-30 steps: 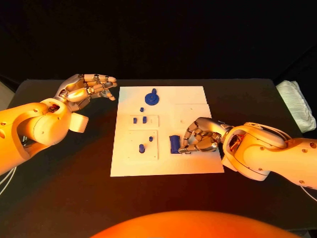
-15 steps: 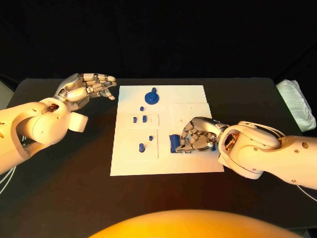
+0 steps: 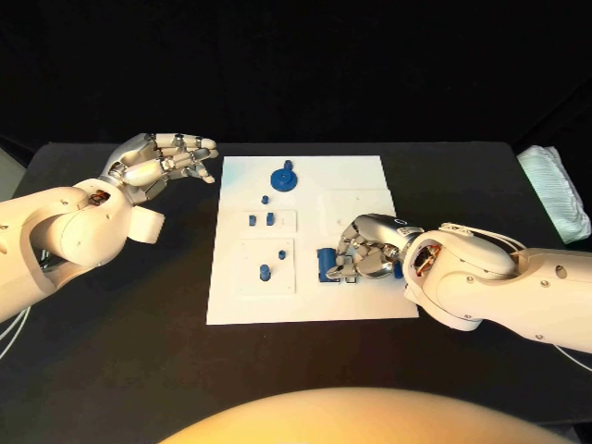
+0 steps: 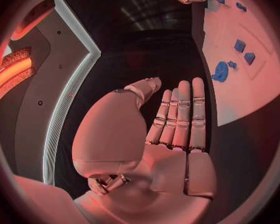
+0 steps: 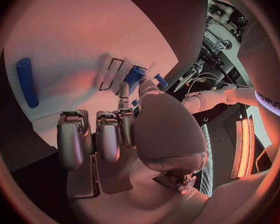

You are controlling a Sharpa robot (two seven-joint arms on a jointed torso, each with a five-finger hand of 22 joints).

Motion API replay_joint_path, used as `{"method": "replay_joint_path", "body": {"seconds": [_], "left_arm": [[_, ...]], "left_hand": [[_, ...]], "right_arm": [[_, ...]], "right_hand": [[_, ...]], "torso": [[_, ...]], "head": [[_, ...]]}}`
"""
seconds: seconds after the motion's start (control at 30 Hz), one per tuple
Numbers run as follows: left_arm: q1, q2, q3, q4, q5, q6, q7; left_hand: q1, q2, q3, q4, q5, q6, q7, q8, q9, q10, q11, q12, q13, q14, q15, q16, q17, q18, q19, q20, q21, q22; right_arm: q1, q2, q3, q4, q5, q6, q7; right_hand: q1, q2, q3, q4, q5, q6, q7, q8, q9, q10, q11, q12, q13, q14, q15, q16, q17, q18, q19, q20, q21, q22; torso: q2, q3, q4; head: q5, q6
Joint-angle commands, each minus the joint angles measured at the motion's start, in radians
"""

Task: Assemble the parts on the task board

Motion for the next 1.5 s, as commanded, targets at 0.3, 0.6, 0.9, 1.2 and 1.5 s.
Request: {"method": "replay_joint_path", "body": {"seconds": [0.3, 0.6, 0.9, 1.2, 1.5], "left_arm": [[0.000, 0.001, 0.000, 0.001, 0.003, 0.017, 0.005], [0.000, 0.003, 0.000, 0.000, 0.003, 0.016, 0.005], [0.000, 0.003, 0.000, 0.002, 0.003, 0.015, 0.007], [0.000, 0.005, 0.000, 0.001, 0.003, 0.015, 0.008], [0.000, 0.007, 0.000, 0.000, 0.003, 0.014, 0.006]], "left_hand": [[-0.003, 0.007, 0.002, 0.005, 0.002, -0.007, 0.001, -0.003, -0.001, -0.006, 0.000, -0.003, -0.001, -0.004, 0.005, -0.006, 0.001, 0.012, 0.007, -0.003, -0.006, -0.002], [-0.002, 0.008, 0.002, 0.007, 0.001, -0.006, 0.001, -0.002, -0.001, -0.007, 0.000, -0.002, -0.001, -0.005, 0.005, -0.005, 0.002, 0.012, 0.009, -0.002, -0.009, -0.003], [-0.003, 0.007, 0.001, 0.007, 0.001, -0.006, 0.001, -0.001, -0.001, -0.007, 0.000, -0.001, -0.001, -0.005, 0.005, -0.005, 0.002, 0.012, 0.009, -0.002, -0.009, -0.004], [-0.003, 0.007, 0.001, 0.007, 0.001, -0.006, 0.001, -0.001, -0.001, -0.007, 0.000, -0.001, -0.001, -0.005, 0.005, -0.005, 0.002, 0.012, 0.009, -0.002, -0.009, -0.004], [-0.004, 0.008, 0.001, 0.008, 0.001, -0.006, 0.001, -0.001, -0.001, -0.007, 0.000, -0.001, -0.001, -0.005, 0.005, -0.005, 0.003, 0.012, 0.010, -0.002, -0.010, -0.005]], "right_arm": [[-0.002, -0.033, 0.000, 0.015, 0.038, -0.085, 0.065], [0.009, -0.136, 0.001, 0.037, 0.266, -0.177, 0.199], [0.017, -0.223, 0.001, -0.003, 0.211, -0.145, 0.185], [0.005, -0.268, -0.006, 0.007, 0.069, -0.130, 0.114], [-0.011, -0.271, -0.017, 0.012, 0.014, -0.110, 0.040]], "right_hand": [[-0.043, -0.031, 0.025, 0.001, 0.011, -0.003, 0.008, -0.002, -0.009, 0.033, 0.000, -0.024, 0.169, 0.096, -0.001, 0.002, 0.224, -0.013, 0.091, -0.005, -0.013, 0.241], [-0.052, -0.045, 0.061, -0.003, 0.013, -0.075, 0.038, -0.048, -0.032, 0.011, 0.025, -0.063, 0.150, 0.092, 0.020, -0.006, 0.210, -0.006, 0.084, 0.010, -0.051, 0.231], [-0.038, -0.054, 0.069, -0.005, 0.004, -0.084, 0.045, -0.060, -0.038, 0.007, 0.031, -0.070, 0.148, 0.093, 0.026, -0.005, 0.212, -0.007, 0.084, 0.015, -0.050, 0.232], [-0.042, -0.066, 0.065, -0.001, -0.005, -0.073, 0.044, -0.057, -0.037, 0.007, 0.031, -0.070, 0.148, 0.093, 0.027, -0.005, 0.212, -0.007, 0.085, 0.017, -0.047, 0.233], [-0.073, -0.072, 0.055, 0.002, -0.014, -0.056, 0.039, -0.052, -0.035, 0.001, 0.028, -0.084, 0.141, 0.089, 0.024, -0.013, 0.198, -0.004, 0.081, 0.017, -0.064, 0.228]], "torso": [[-0.002, -0.0003, 0.0003], [-0.002, -0.0006, -0.0011], [-0.002, 0.0002, -0.0118], [-0.003, 0.0014, -0.0118], [-0.003, 0.0003, -0.0114]], "head": [[-0.003, 0.004], [-0.013, 0.009], [-0.027, 0.014], [-0.045, 0.017], [-0.055, 0.021]]}}
